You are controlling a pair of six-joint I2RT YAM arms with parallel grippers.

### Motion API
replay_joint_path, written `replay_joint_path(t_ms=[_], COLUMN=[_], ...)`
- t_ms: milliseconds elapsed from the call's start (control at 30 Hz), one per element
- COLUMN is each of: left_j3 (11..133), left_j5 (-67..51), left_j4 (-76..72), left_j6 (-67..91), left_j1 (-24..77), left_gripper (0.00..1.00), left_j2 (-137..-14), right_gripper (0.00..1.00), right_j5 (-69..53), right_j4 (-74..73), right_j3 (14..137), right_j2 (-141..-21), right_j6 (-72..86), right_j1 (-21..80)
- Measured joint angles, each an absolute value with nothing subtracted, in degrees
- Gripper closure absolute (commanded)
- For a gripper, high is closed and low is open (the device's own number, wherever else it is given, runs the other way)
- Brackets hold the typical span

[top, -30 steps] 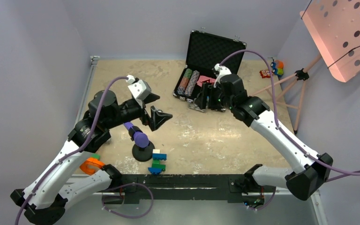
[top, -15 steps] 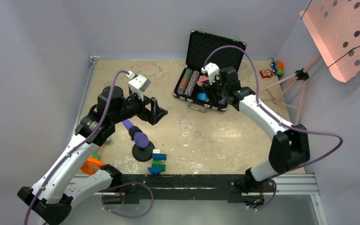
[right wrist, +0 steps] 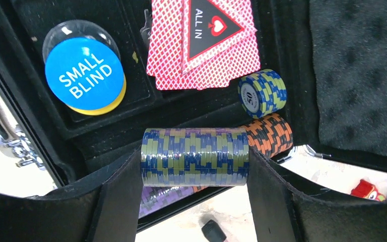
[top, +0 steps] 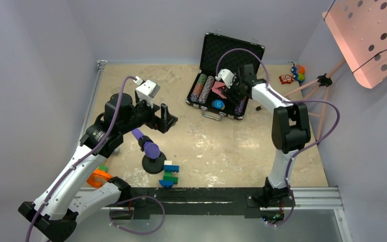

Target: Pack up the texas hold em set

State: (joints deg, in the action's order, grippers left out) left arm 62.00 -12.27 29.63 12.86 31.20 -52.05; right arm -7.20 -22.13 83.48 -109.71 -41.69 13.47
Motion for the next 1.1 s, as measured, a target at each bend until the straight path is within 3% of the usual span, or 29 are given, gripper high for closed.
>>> replay_joint_path(t_ms=[300,733,800,833,867,1100], left_j3=[62.0,62.0,62.0,62.0,62.0,62.0], left_j5=[-11.1,-10.8,-10.8,-10.8,-10.8,-10.9], left_j4=[30.6,31.0,31.0,31.0,31.0,31.1], left_j6=[12.8,12.8,12.8,12.8,12.8,12.8], left_j1=[31.2,31.2,31.2,31.2,31.2,31.2], left_gripper=[0.03,0.03,0.03,0.03,0.03,0.03], left_j2=[-53.0,-53.8,-53.8,-53.8,-53.8,-54.0], right_gripper=[0.99,0.73,0.65,0.5,0.44,0.42], right_j5=[-6.9,-3.5,-3.1,-2.7,-2.3,-0.4], right_j4=[-23.0,-20.4,-20.2,-20.1,-19.9,-18.0], right_j3=[85.0,84.9,84.9,84.9,84.9,84.8], right_j2=[-113.1,-113.3,-113.3,-113.3,-113.3,-113.3], right_j6=[-49.6,-50.4,-50.4,-50.4,-50.4,-50.2], right_j1=[13.4,13.8,13.8,13.9,14.0,14.7])
